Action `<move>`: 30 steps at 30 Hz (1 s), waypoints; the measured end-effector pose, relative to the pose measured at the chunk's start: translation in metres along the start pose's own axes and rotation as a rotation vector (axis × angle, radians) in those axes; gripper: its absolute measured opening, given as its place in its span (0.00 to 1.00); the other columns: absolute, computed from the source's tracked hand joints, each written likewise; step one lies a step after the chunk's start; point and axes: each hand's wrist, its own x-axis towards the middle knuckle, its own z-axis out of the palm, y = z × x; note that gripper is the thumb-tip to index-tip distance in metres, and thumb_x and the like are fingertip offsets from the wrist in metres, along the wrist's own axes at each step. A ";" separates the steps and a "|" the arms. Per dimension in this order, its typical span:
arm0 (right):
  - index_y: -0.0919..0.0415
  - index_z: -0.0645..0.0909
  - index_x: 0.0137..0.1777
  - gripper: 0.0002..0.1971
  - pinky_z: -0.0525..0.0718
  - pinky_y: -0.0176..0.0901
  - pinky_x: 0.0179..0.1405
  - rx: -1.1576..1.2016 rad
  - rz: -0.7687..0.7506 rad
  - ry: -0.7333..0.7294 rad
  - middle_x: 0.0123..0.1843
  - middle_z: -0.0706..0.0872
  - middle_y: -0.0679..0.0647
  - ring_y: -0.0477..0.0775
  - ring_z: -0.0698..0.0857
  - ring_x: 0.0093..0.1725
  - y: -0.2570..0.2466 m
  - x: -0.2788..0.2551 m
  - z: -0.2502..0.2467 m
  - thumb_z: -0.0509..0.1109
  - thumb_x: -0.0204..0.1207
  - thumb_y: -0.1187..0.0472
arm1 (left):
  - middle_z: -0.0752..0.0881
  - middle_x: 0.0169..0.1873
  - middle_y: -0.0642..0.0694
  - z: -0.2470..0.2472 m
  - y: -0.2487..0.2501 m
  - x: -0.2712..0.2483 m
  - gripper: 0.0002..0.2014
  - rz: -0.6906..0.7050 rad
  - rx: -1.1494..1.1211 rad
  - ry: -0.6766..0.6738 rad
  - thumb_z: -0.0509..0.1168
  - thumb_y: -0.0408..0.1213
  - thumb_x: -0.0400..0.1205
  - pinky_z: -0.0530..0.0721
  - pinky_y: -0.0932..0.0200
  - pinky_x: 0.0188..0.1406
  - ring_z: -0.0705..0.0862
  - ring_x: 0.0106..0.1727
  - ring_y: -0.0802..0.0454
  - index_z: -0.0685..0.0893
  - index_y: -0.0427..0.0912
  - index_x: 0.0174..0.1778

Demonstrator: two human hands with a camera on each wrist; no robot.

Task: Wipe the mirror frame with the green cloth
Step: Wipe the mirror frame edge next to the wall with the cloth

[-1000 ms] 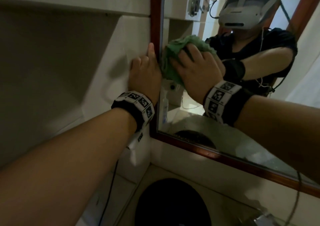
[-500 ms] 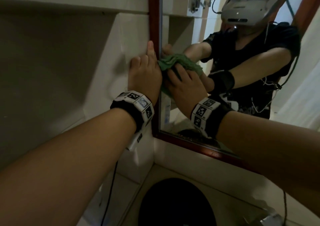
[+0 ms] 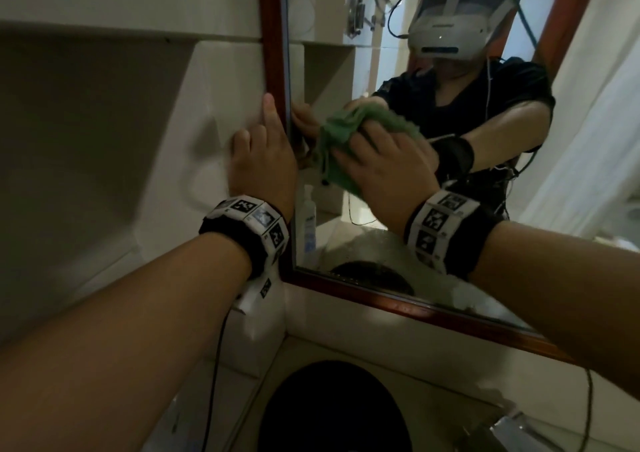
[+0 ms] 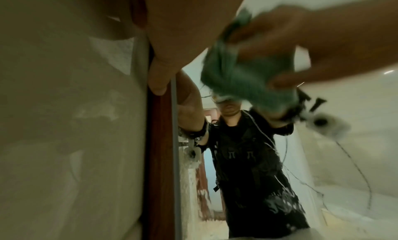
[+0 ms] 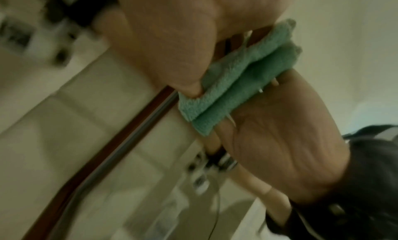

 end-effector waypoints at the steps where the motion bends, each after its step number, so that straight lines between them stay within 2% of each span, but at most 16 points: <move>1: 0.53 0.75 0.74 0.27 0.80 0.55 0.55 -0.018 0.025 0.009 0.70 0.79 0.56 0.65 0.76 0.71 0.009 0.005 -0.006 0.62 0.73 0.55 | 0.65 0.79 0.36 0.002 0.002 -0.001 0.25 -0.005 0.002 -0.010 0.52 0.34 0.82 0.76 0.51 0.50 0.79 0.48 0.46 0.69 0.30 0.75; 3: 0.54 0.76 0.73 0.26 0.81 0.56 0.55 -0.031 0.054 0.024 0.70 0.79 0.58 0.66 0.76 0.71 0.017 0.017 -0.014 0.64 0.73 0.54 | 0.64 0.79 0.36 0.004 0.004 -0.003 0.25 -0.012 -0.007 -0.010 0.50 0.34 0.82 0.76 0.52 0.50 0.79 0.48 0.47 0.69 0.30 0.75; 6: 0.55 0.75 0.74 0.27 0.81 0.59 0.58 -0.011 0.082 0.017 0.71 0.78 0.59 0.68 0.75 0.73 0.010 0.032 -0.014 0.68 0.72 0.54 | 0.67 0.78 0.37 0.007 0.005 -0.003 0.25 -0.016 -0.014 0.026 0.47 0.34 0.82 0.75 0.53 0.50 0.80 0.47 0.50 0.72 0.33 0.75; 8: 0.56 0.74 0.75 0.28 0.78 0.62 0.62 0.046 0.068 -0.011 0.73 0.76 0.59 0.69 0.71 0.75 -0.007 0.042 -0.010 0.68 0.73 0.55 | 0.69 0.77 0.38 0.009 0.004 -0.003 0.23 -0.009 -0.027 0.051 0.50 0.35 0.82 0.73 0.53 0.51 0.80 0.46 0.50 0.74 0.36 0.74; 10: 0.57 0.74 0.75 0.27 0.77 0.62 0.64 0.099 0.036 -0.018 0.75 0.75 0.58 0.69 0.69 0.77 -0.026 0.051 -0.004 0.68 0.75 0.57 | 0.70 0.77 0.40 0.011 0.003 -0.003 0.22 0.013 -0.040 0.061 0.54 0.38 0.81 0.75 0.55 0.49 0.81 0.45 0.51 0.77 0.41 0.72; 13: 0.58 0.75 0.75 0.26 0.77 0.59 0.65 0.111 0.037 -0.010 0.74 0.77 0.56 0.68 0.69 0.77 -0.044 0.054 0.005 0.66 0.76 0.57 | 0.73 0.75 0.42 0.011 0.001 -0.001 0.22 0.016 -0.052 0.046 0.51 0.37 0.80 0.76 0.57 0.47 0.81 0.43 0.53 0.80 0.45 0.68; 18: 0.52 0.84 0.67 0.23 0.72 0.57 0.71 0.086 -0.059 0.001 0.72 0.79 0.52 0.66 0.71 0.77 -0.055 0.036 0.028 0.57 0.75 0.56 | 0.71 0.76 0.40 0.009 0.002 0.000 0.22 -0.002 -0.043 0.023 0.54 0.38 0.79 0.73 0.54 0.46 0.82 0.44 0.50 0.82 0.39 0.67; 22: 0.51 0.88 0.61 0.21 0.77 0.54 0.66 0.062 -0.185 -0.100 0.67 0.83 0.52 0.65 0.77 0.72 -0.071 0.012 0.055 0.72 0.67 0.51 | 0.70 0.77 0.37 0.009 0.002 -0.001 0.24 -0.006 0.011 0.014 0.52 0.37 0.82 0.77 0.55 0.48 0.82 0.47 0.49 0.73 0.32 0.73; 23: 0.50 0.89 0.59 0.20 0.77 0.54 0.65 0.065 -0.214 -0.107 0.65 0.84 0.51 0.64 0.78 0.70 -0.075 0.004 0.061 0.72 0.66 0.51 | 0.69 0.77 0.37 0.008 0.002 -0.001 0.24 -0.005 0.013 0.016 0.52 0.38 0.83 0.78 0.55 0.48 0.82 0.47 0.48 0.72 0.32 0.74; 25: 0.50 0.90 0.57 0.20 0.72 0.54 0.66 0.087 -0.261 -0.095 0.65 0.85 0.51 0.62 0.78 0.69 -0.081 -0.014 0.070 0.62 0.70 0.54 | 0.68 0.77 0.37 0.008 0.001 0.000 0.25 -0.003 0.015 -0.001 0.51 0.38 0.83 0.78 0.54 0.49 0.82 0.48 0.48 0.70 0.31 0.76; 27: 0.51 0.88 0.61 0.26 0.72 0.54 0.67 0.113 -0.269 -0.115 0.67 0.84 0.51 0.61 0.77 0.69 -0.079 -0.031 0.074 0.51 0.71 0.56 | 0.67 0.78 0.36 0.007 0.000 0.001 0.25 0.008 0.025 -0.018 0.51 0.37 0.83 0.77 0.54 0.49 0.82 0.48 0.48 0.69 0.31 0.76; 30: 0.55 0.84 0.67 0.27 0.76 0.55 0.67 0.137 -0.221 -0.085 0.68 0.83 0.54 0.62 0.76 0.70 -0.059 -0.045 0.069 0.50 0.73 0.58 | 0.67 0.78 0.34 0.007 0.000 0.000 0.25 0.028 0.043 -0.039 0.52 0.38 0.84 0.77 0.55 0.48 0.82 0.47 0.47 0.70 0.30 0.75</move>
